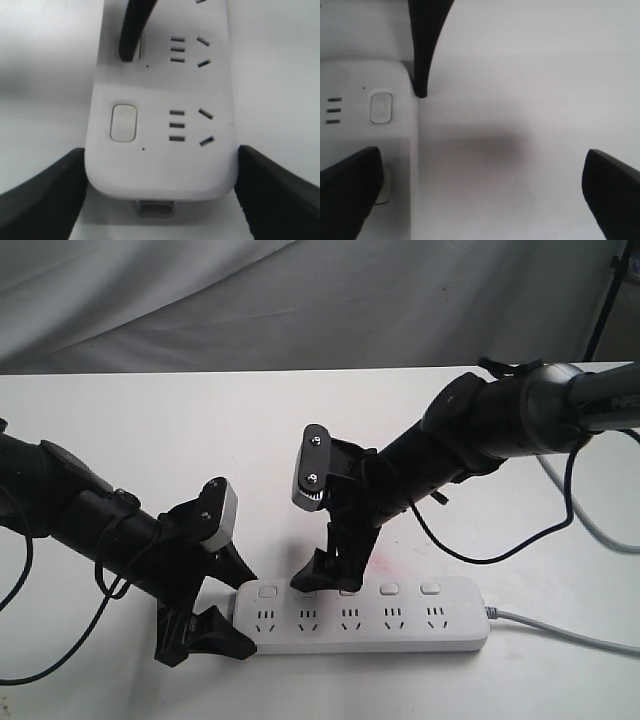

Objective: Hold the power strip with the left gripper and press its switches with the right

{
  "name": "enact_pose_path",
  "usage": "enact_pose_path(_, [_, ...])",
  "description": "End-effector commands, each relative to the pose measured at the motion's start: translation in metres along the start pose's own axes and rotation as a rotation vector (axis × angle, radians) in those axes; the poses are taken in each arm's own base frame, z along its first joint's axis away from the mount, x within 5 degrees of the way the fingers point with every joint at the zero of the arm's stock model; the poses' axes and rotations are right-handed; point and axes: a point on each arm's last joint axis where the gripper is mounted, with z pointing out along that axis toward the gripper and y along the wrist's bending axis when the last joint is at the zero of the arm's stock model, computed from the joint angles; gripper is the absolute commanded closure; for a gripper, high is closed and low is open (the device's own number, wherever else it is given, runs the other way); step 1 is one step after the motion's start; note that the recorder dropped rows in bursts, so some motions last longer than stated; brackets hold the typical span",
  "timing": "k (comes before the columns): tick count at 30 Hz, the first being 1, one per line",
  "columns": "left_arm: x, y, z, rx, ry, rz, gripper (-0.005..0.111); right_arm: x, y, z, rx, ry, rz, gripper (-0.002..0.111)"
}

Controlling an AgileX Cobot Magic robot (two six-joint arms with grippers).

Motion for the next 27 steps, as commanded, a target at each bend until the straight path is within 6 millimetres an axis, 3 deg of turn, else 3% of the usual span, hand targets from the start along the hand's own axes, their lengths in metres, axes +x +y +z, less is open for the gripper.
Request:
enact_pose_path(1, [-0.002, 0.000, 0.001, -0.005, -0.002, 0.003, 0.051, 0.009, 0.000, 0.006, -0.001, 0.050, -0.040, 0.005])
enact_pose_path(14, [-0.002, 0.000, 0.001, -0.005, -0.002, 0.003, 0.051, 0.023, -0.001, 0.018, -0.012, 0.127, -0.068, 0.005])
enact_pose_path(27, [-0.002, 0.000, 0.001, -0.005, -0.002, 0.003, 0.051, 0.013, -0.001, 0.010, 0.007, 0.072, -0.007, 0.005])
